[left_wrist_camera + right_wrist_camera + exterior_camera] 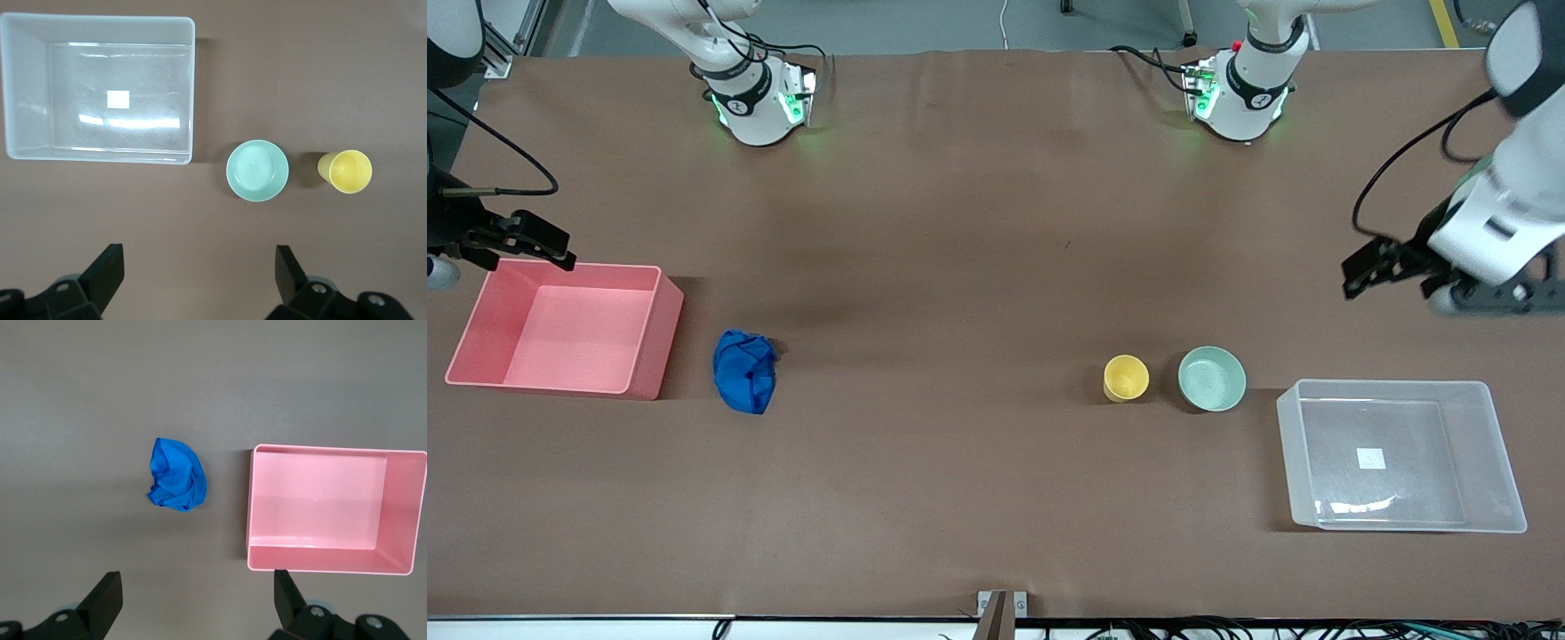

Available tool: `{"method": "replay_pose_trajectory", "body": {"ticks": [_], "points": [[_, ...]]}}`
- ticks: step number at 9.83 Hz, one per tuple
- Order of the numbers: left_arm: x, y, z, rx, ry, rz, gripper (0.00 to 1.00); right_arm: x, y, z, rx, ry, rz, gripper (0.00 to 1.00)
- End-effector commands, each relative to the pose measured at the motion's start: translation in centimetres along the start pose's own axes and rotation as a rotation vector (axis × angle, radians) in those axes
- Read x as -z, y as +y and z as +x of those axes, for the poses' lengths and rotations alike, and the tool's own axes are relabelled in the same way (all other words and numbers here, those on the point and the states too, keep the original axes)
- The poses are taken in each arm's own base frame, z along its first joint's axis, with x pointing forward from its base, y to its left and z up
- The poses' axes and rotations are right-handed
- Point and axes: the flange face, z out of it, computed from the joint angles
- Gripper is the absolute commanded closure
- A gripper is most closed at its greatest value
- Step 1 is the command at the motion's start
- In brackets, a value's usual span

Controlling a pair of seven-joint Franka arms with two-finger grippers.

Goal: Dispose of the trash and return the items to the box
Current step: 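Reach the right gripper to the blue cloth while the left gripper reaches the bowl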

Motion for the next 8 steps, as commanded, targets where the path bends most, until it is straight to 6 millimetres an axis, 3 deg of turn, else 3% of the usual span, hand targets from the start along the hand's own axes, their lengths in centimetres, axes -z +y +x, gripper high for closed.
{"method": "replay_pose_trajectory", "body": {"ticks": [1,3,8], "points": [[-6.3,0.5,0.2,0.066,-0.032,0.003,0.00,-1.3,0.2,0.0,0.004,0.010,0.003,0.00],[-11.5,0.5,-0.2,0.079,-0.031,-0.002,0.00,-6.0,0.0,0.5,0.008,0.032,0.002,0.00],[-23.1,0.6,-2.4,0.151,-0.013,-0.022,0.00,-22.0,-0.5,4.0,0.012,-0.037,-0.005,0.01]]}}
